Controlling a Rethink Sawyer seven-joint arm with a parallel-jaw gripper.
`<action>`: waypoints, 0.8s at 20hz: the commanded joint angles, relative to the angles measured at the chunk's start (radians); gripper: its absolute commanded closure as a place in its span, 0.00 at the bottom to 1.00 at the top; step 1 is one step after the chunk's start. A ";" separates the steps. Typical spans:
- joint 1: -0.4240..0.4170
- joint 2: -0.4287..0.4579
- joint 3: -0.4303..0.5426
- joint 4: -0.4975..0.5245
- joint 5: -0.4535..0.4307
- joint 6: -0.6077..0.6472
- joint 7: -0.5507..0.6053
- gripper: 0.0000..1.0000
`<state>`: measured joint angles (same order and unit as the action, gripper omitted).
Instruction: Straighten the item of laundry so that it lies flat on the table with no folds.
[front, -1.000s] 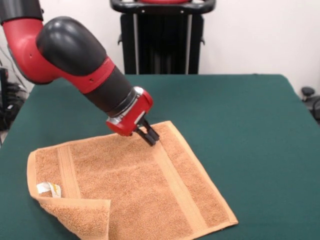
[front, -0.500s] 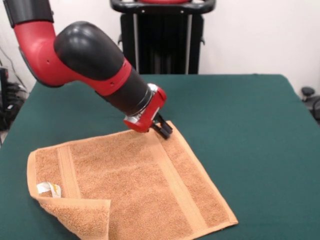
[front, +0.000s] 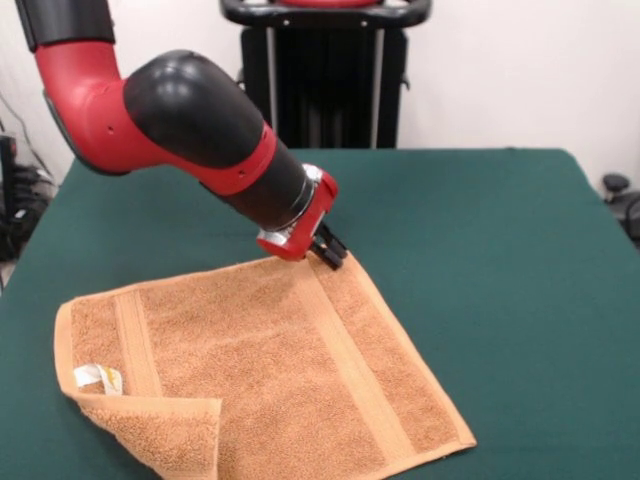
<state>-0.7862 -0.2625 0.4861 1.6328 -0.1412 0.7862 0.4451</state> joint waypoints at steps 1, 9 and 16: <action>0.031 0.010 -0.031 -0.038 0.019 0.108 0.168 1.00; 0.031 0.005 -0.012 -0.043 0.033 0.106 0.177 1.00; 0.020 0.010 0.018 -0.043 0.037 0.033 0.173 1.00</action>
<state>-0.7925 -0.2650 0.4851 1.6328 -0.1414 0.8124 0.4451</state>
